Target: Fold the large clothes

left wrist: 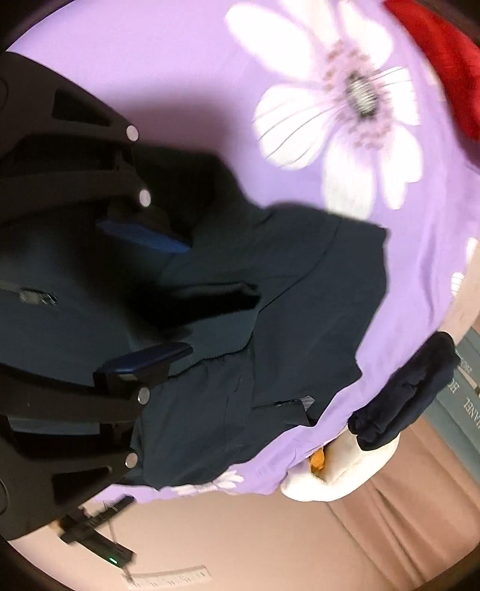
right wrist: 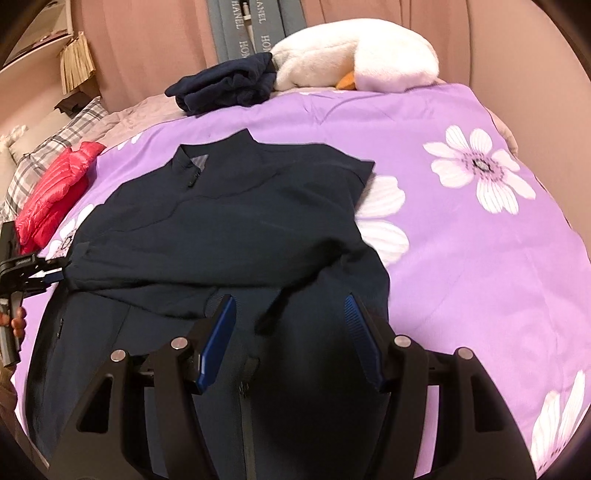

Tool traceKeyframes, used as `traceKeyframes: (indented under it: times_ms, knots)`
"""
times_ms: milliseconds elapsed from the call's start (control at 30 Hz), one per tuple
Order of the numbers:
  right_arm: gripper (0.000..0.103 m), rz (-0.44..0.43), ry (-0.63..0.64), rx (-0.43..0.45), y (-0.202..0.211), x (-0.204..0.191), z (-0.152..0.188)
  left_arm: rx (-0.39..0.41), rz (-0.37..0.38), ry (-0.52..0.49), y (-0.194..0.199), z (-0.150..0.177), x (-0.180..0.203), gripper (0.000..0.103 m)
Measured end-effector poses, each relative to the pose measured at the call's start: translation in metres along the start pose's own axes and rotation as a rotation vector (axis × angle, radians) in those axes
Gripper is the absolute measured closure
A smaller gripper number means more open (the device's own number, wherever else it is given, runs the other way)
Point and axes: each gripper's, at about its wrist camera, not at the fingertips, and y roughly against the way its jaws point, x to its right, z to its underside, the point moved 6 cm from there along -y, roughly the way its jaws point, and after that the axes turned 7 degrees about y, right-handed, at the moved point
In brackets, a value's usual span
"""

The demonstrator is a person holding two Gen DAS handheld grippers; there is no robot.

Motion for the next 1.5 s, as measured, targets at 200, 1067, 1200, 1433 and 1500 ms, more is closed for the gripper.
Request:
traceKeyframes:
  times_ms: [200, 1067, 1200, 1433, 1500]
  knots:
    - [0.041, 0.010, 0.032, -0.007, -0.036, -0.011, -0.050, 0.067, -0.021, -0.171, 0.013, -0.016, 0.060, 0.051]
    - [0.042, -0.015, 0.228, -0.062, -0.093, -0.059, -0.076, -0.042, -0.071, -0.344, -0.062, 0.013, 0.103, 0.041]
    - [0.042, 0.012, 0.391, -0.154, -0.101, -0.076, -0.027, -0.079, -0.115, -0.355, -0.076, 0.029, 0.090, 0.043]
    - [0.042, -0.027, 0.384, -0.140, -0.067, -0.066, 0.003, -0.064, -0.115, -0.460, -0.059, 0.048, 0.084, 0.042]
    - [0.042, -0.046, 0.371, -0.121, -0.057, -0.066, -0.003, -0.045, -0.108, -0.447, -0.049, 0.043, 0.088, 0.038]
